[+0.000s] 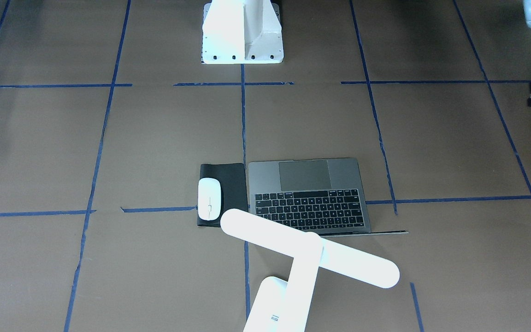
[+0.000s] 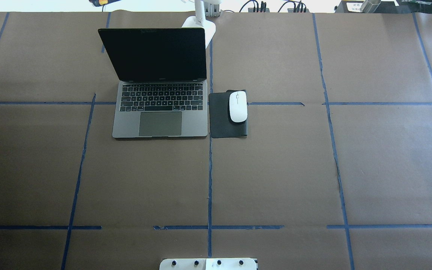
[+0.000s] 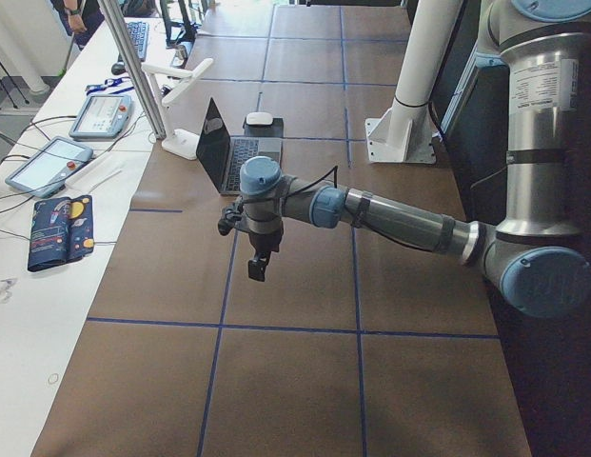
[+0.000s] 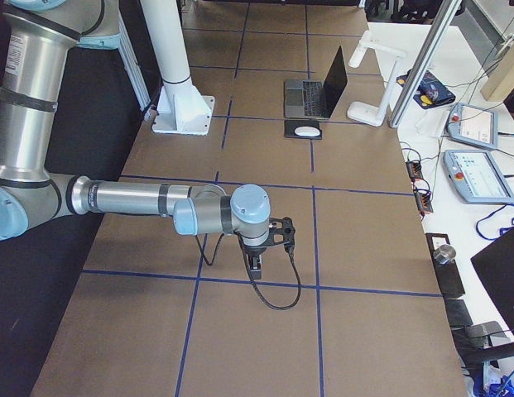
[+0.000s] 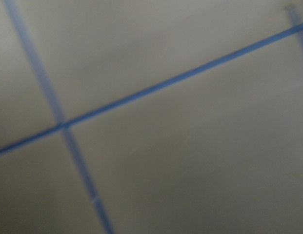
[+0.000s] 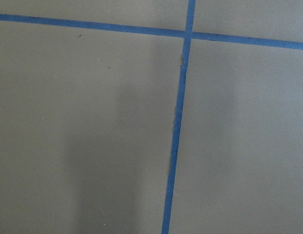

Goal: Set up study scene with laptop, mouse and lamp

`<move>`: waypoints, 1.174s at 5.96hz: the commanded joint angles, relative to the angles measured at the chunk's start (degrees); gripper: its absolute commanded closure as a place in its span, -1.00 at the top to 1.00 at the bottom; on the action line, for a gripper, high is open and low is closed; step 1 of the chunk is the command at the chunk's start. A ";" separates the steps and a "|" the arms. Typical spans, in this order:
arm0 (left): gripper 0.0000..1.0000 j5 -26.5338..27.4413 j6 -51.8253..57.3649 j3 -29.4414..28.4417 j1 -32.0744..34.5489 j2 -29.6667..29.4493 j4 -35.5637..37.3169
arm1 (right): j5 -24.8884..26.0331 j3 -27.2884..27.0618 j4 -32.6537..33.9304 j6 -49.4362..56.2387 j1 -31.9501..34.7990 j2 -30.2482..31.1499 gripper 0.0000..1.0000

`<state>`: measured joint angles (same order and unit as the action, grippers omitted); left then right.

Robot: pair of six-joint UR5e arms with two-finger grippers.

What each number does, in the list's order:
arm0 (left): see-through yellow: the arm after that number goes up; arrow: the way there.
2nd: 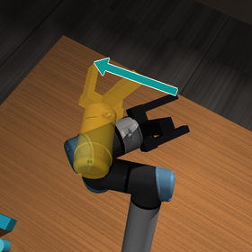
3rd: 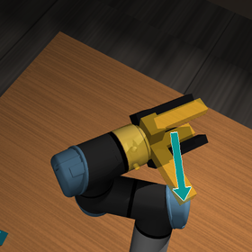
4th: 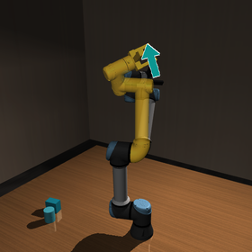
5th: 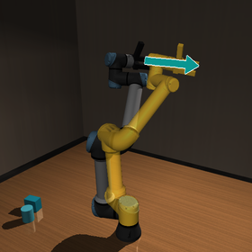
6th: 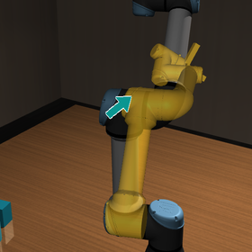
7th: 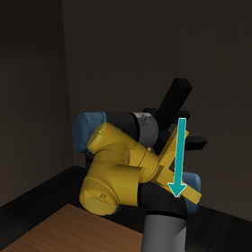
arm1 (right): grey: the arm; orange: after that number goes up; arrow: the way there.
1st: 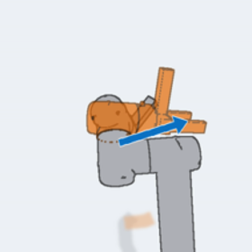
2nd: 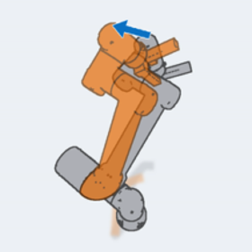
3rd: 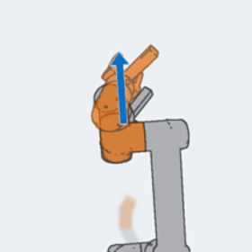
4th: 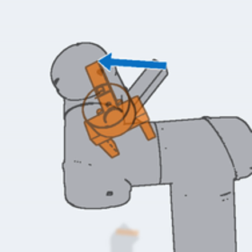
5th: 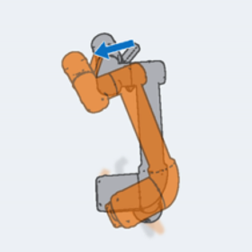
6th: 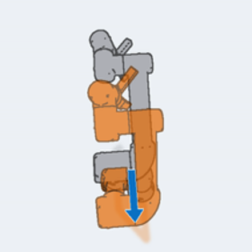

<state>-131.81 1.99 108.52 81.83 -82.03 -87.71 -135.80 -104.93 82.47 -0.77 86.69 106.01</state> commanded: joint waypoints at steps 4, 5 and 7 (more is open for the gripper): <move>1.00 -1.88 0.47 -4.02 4.39 5.30 -0.53 | 0.28 0.34 -0.47 -0.02 -0.03 -0.02 1.00; 1.00 -1.87 0.39 -4.19 4.31 5.30 -0.53 | 0.28 0.34 -0.55 0.07 -0.12 0.16 1.00; 1.00 -1.96 0.39 -4.64 4.04 4.51 -1.06 | 0.19 0.51 -0.55 -0.11 -0.12 0.25 1.00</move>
<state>-133.75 2.37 103.98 85.98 -77.22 -88.60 -135.55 -104.46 81.97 -0.84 86.58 106.22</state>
